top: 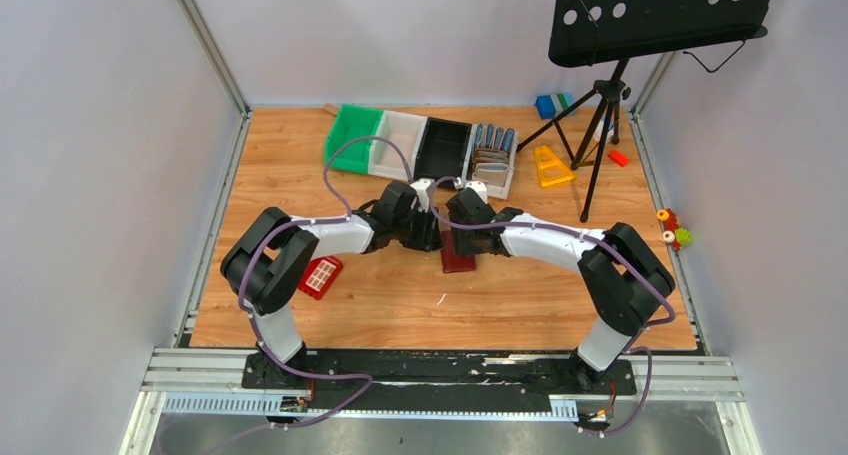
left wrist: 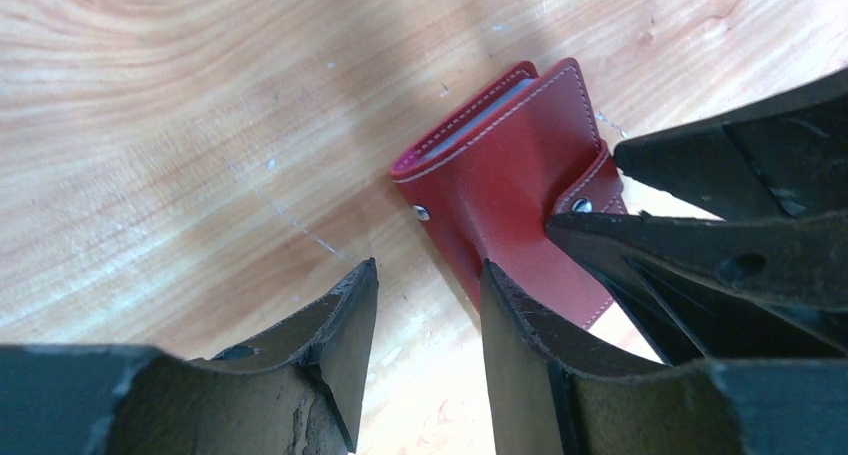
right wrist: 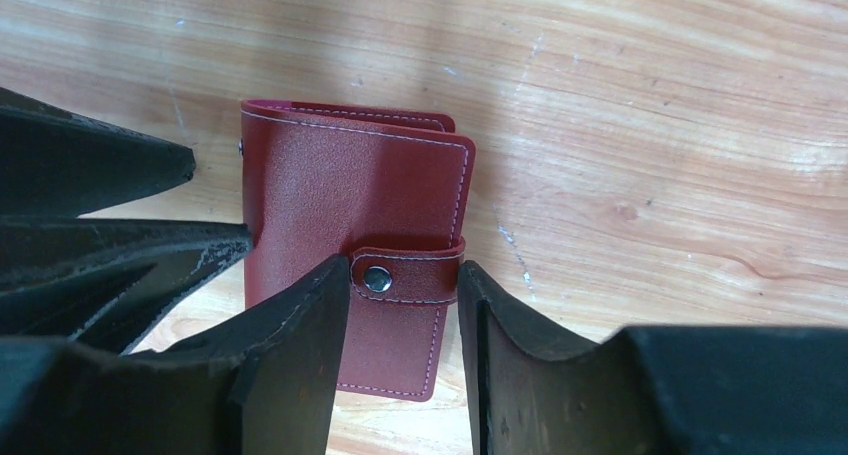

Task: Take the credit cards out of the card holder
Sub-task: Open the card holder at the center of the board.

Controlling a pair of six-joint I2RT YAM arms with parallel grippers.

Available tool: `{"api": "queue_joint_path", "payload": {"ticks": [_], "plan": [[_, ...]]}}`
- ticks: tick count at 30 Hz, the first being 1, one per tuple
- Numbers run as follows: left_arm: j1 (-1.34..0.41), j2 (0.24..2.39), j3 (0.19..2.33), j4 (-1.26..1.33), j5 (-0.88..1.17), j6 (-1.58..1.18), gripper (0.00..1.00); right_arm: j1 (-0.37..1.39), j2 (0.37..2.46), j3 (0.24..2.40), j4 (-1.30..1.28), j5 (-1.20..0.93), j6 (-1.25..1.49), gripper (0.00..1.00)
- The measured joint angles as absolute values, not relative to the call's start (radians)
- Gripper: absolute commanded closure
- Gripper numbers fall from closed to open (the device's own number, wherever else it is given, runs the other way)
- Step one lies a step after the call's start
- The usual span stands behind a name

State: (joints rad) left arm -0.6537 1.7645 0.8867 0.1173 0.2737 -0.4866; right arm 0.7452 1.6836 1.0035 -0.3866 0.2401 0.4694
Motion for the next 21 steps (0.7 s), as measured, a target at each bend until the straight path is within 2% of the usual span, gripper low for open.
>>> {"api": "queue_joint_path", "payload": {"ticks": [4,6,12,15,18,21], "plan": [[-0.660,1.792,0.943,0.060,0.237,-0.471,0.50,0.745,1.683,1.003,-0.394,0.268,0.480,0.55],[-0.667,1.798,0.960,0.038,0.221,-0.464,0.50,0.746,1.680,0.995,-0.387,0.270,0.486,0.57],[-0.673,1.799,0.951,0.071,0.242,-0.464,0.39,0.730,1.670,0.973,-0.356,0.228,0.490,0.64],[-0.669,1.799,0.920,0.146,0.306,-0.483,0.43,0.704,1.659,0.952,-0.330,0.168,0.496,0.70],[-0.662,1.818,0.900,0.206,0.381,-0.518,0.49,0.683,1.649,0.931,-0.303,0.119,0.506,0.72],[-0.648,1.847,0.900,0.252,0.437,-0.550,0.59,0.654,1.633,0.897,-0.265,0.068,0.519,0.73]]}}
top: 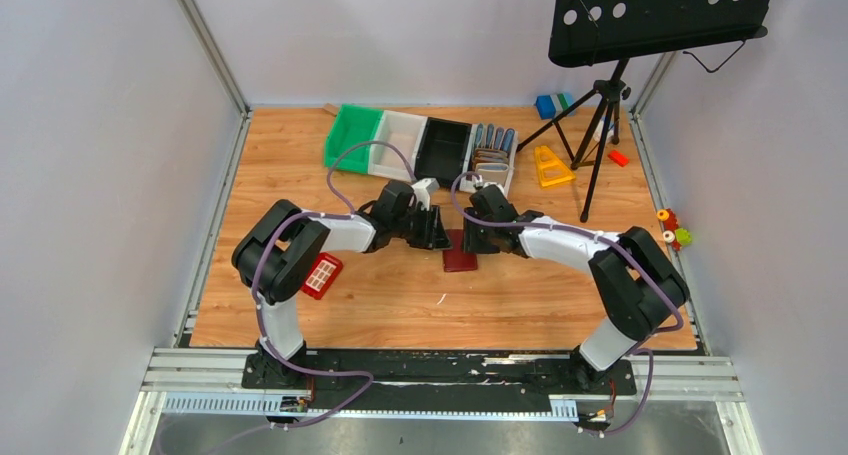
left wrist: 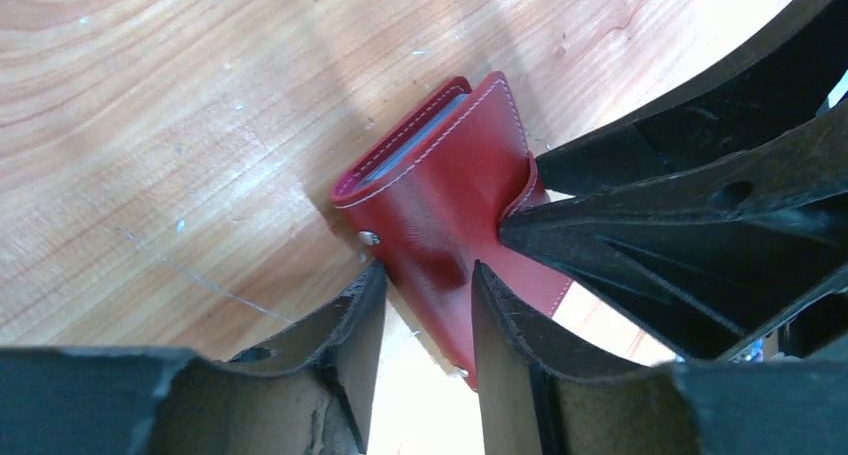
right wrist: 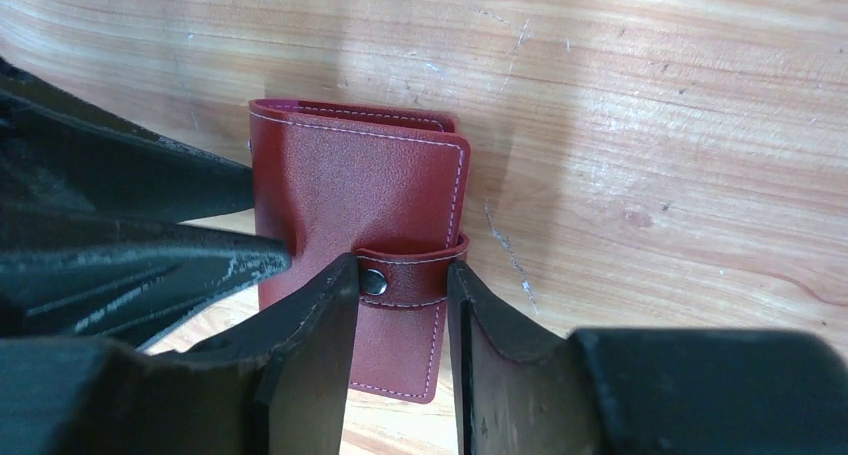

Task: Take the credit cards out of the card holder
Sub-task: Open the card holder at the center of the board.

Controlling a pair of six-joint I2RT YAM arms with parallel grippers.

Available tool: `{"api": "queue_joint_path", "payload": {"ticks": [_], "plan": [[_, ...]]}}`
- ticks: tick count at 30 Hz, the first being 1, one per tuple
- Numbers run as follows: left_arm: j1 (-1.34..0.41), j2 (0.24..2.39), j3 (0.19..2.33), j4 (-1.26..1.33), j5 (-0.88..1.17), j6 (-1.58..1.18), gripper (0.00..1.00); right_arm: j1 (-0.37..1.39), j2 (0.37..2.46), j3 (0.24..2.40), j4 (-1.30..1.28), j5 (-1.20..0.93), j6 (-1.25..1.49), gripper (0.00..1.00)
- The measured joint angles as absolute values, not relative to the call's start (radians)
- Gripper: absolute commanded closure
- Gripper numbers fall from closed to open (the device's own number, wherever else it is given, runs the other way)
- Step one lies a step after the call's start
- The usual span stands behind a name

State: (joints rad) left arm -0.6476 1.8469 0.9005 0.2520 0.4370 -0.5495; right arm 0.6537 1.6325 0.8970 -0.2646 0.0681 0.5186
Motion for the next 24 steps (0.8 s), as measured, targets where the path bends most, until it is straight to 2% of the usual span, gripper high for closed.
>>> {"api": "queue_joint_path", "payload": {"ticks": [6,9,12,16,21,24], "plan": [[-0.611,1.887,0.888,0.321,0.508,-0.616,0.90,0.602,1.609,0.833,-0.180,-0.027,0.542,0.73],[-0.600,1.891,0.865,0.371,0.527,-0.651,1.00,0.599,1.609,0.831,-0.173,-0.037,0.542,0.64],[-0.593,1.891,0.828,0.443,0.550,-0.688,1.00,0.609,1.604,0.831,-0.181,-0.015,0.540,0.57],[-0.594,1.891,0.807,0.463,0.569,-0.706,1.00,0.646,1.597,0.848,-0.244,0.059,0.526,0.52],[-0.602,1.891,0.817,0.433,0.571,-0.694,1.00,0.695,1.597,0.891,-0.344,0.181,0.511,0.51],[-0.609,1.892,0.851,0.373,0.561,-0.669,1.00,0.739,1.609,0.934,-0.423,0.284,0.506,0.55]]}}
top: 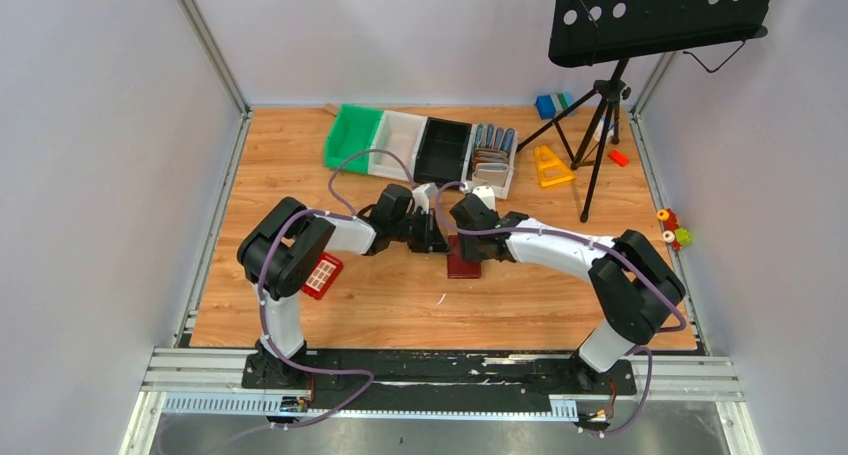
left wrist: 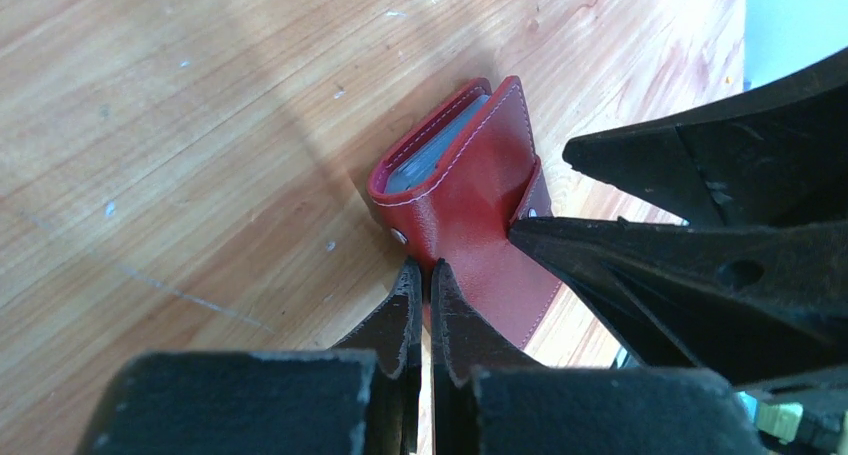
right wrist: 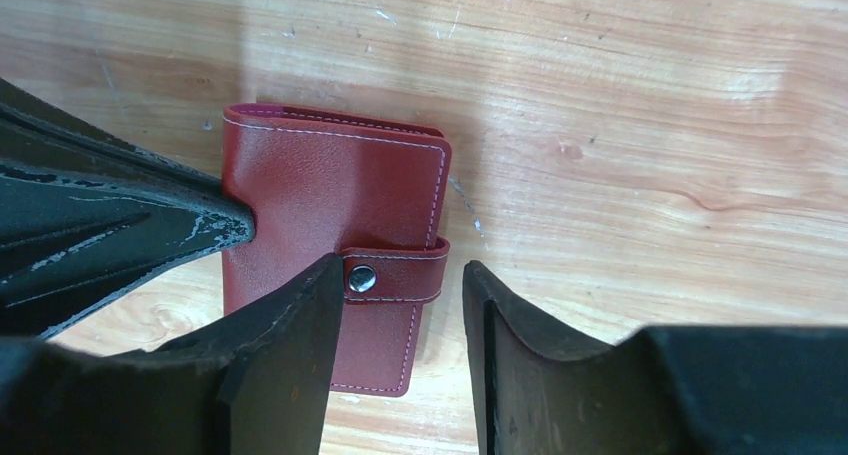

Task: Take the credit cards out of the card holder
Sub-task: Open the card holder at the center of the board.

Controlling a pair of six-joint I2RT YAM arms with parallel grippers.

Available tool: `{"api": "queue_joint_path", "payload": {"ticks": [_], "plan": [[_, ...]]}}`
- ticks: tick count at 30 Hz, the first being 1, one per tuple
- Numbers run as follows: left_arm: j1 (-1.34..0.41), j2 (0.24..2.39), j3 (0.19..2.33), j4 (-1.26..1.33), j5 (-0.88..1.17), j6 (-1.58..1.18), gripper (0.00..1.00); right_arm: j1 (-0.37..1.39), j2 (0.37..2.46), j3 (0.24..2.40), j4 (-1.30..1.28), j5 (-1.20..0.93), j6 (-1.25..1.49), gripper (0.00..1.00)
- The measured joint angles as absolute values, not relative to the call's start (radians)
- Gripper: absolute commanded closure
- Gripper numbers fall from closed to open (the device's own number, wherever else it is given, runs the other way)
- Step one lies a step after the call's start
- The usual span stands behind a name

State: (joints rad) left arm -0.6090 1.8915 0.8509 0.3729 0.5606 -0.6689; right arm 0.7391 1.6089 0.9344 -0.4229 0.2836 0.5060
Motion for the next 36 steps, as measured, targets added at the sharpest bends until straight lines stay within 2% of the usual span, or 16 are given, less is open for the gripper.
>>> {"api": "queue_joint_path", "payload": {"ticks": [5,16,21,25,28,29,36], "plan": [[-0.624,1.897,0.911,0.274,0.530,-0.621,1.00,0.780,1.643,0.990,-0.493,0.377,0.506,0.70],[-0.636,1.904,0.986,0.127,0.490,-0.563,1.00,0.769,1.644,0.999,-0.683,0.619,0.517,0.71],[-0.637,1.900,0.974,0.146,0.492,-0.559,0.99,0.745,1.628,0.990,-0.712,0.622,0.522,0.66],[-0.632,1.875,0.934,0.176,0.490,-0.557,0.97,0.699,1.510,0.904,-0.627,0.496,0.506,0.60],[-0.631,1.858,0.911,0.187,0.489,-0.552,0.95,0.648,1.388,0.823,-0.540,0.364,0.495,0.34],[-0.630,1.853,0.903,0.192,0.488,-0.551,0.95,0.632,1.346,0.793,-0.503,0.318,0.490,0.29],[-0.627,1.820,0.862,0.211,0.492,-0.547,0.89,0.607,1.173,0.669,-0.294,0.130,0.471,0.22]]}}
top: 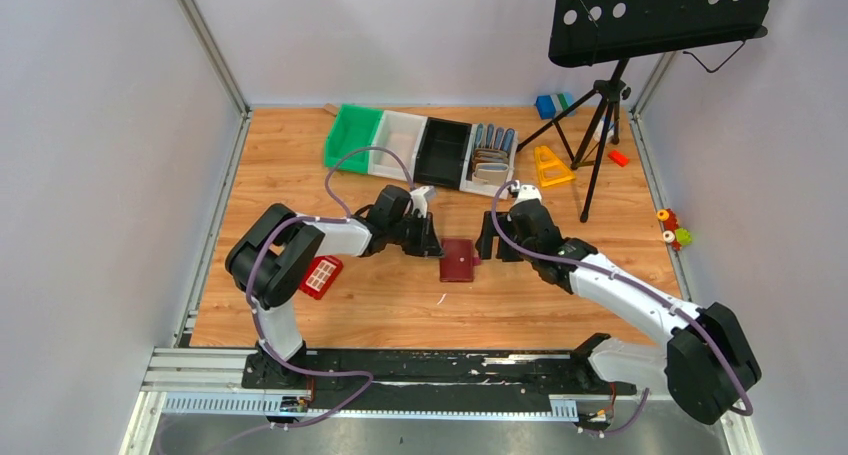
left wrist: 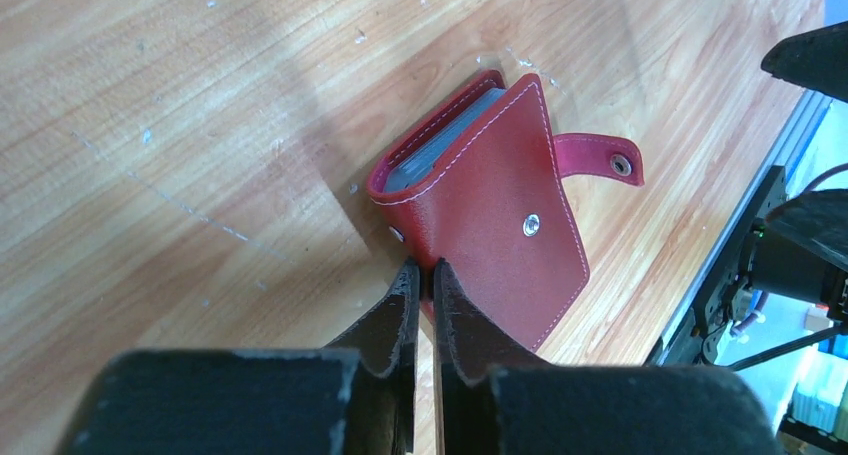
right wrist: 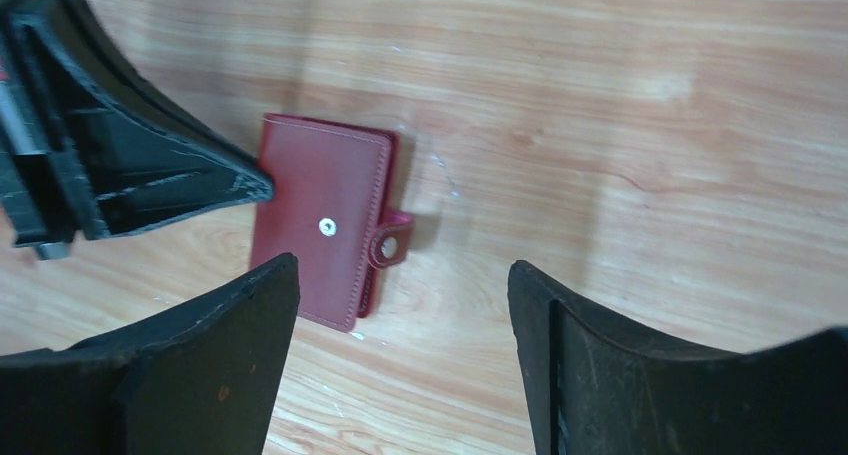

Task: Take the credit cards out of the card holder
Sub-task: Open the card holder at the center of the board.

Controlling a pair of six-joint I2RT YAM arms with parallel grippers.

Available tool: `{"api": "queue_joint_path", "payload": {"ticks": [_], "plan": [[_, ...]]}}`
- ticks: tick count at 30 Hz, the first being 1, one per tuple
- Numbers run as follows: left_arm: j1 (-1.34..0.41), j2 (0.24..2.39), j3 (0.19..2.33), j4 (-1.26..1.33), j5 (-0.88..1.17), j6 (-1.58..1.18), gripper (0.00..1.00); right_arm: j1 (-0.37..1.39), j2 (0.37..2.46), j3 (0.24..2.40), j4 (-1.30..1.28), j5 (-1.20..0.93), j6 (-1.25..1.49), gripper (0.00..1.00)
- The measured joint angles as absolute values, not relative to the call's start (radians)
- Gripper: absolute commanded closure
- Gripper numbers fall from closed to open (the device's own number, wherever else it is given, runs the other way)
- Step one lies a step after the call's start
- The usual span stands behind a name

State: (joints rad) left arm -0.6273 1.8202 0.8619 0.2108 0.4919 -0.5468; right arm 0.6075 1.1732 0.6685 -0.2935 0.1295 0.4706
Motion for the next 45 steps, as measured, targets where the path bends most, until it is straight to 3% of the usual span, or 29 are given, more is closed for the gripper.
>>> {"api": "queue_joint_path", "payload": {"ticks": [3,8,13,23,25,27,29,34,45], "plan": [[-0.627,1.801,0.839,0.218,0.492,-0.544,0.87,0.607,1.160,0.643,-0.211,0.088,0.446,0.22],[-0.628,1.775,0.811,0.222,0.487,-0.536,0.82,0.607,1.249,0.690,-0.213,0.052,0.381,0.40],[-0.628,1.765,0.805,0.221,0.481,-0.528,0.78,0.607,1.378,0.745,-0.228,0.028,0.364,0.42],[-0.629,1.724,0.797,0.211,0.427,-0.505,0.61,0.607,1.391,0.703,-0.235,-0.046,0.387,0.53],[-0.637,1.714,0.797,0.195,0.403,-0.496,0.57,0.607,1.391,0.675,-0.236,-0.056,0.395,0.64],[-0.648,1.700,0.796,0.180,0.374,-0.483,0.47,0.607,1.391,0.658,-0.242,-0.055,0.399,0.84],[-0.665,1.671,0.790,0.167,0.340,-0.463,0.40,0.607,1.391,0.653,-0.246,-0.053,0.405,0.93],[-0.727,1.604,0.786,0.149,0.281,-0.413,0.31,0.607,1.350,0.653,-0.241,-0.057,0.414,1.00],[-0.783,1.598,0.786,0.162,0.278,-0.376,0.18,0.628,1.176,0.622,-0.163,-0.170,0.417,0.99]]}}
